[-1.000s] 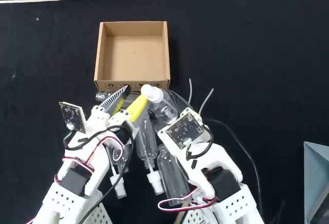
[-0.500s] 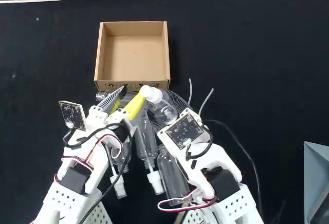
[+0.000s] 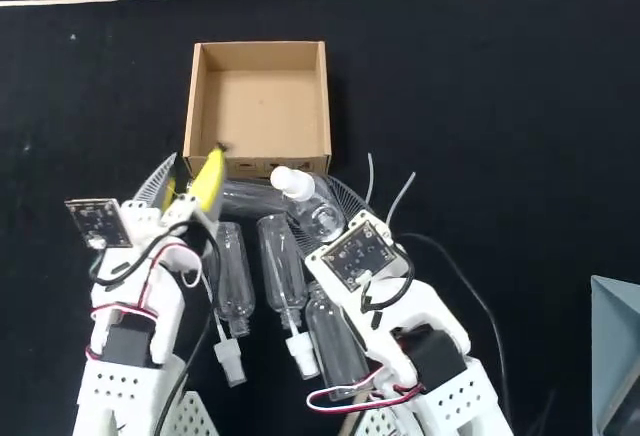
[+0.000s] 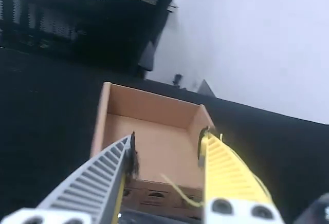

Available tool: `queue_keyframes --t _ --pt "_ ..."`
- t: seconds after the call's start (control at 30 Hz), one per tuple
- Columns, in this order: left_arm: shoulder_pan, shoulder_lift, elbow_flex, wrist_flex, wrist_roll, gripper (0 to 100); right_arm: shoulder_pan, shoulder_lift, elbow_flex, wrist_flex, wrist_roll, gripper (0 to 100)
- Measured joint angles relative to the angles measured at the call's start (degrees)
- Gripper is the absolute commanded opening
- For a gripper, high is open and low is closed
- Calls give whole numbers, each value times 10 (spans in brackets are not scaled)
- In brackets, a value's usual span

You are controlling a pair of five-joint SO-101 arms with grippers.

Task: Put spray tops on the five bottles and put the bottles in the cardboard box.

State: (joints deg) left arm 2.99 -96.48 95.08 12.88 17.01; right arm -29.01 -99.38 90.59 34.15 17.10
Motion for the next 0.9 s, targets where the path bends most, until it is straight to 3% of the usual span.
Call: queue_keyframes --t 0.23,0.4,0.77,0.9 --pt "-39 1 10 1 -23 199 0 0 0 0 0 11" --pt "-57 0 12 1 -23 90 0 0 0 0 0 11" --pt "-69 0 14 3 -22 82 -1 0 10 -1 0 11" --pt "-69 0 14 43 -22 82 -1 0 10 -1 -20 11"
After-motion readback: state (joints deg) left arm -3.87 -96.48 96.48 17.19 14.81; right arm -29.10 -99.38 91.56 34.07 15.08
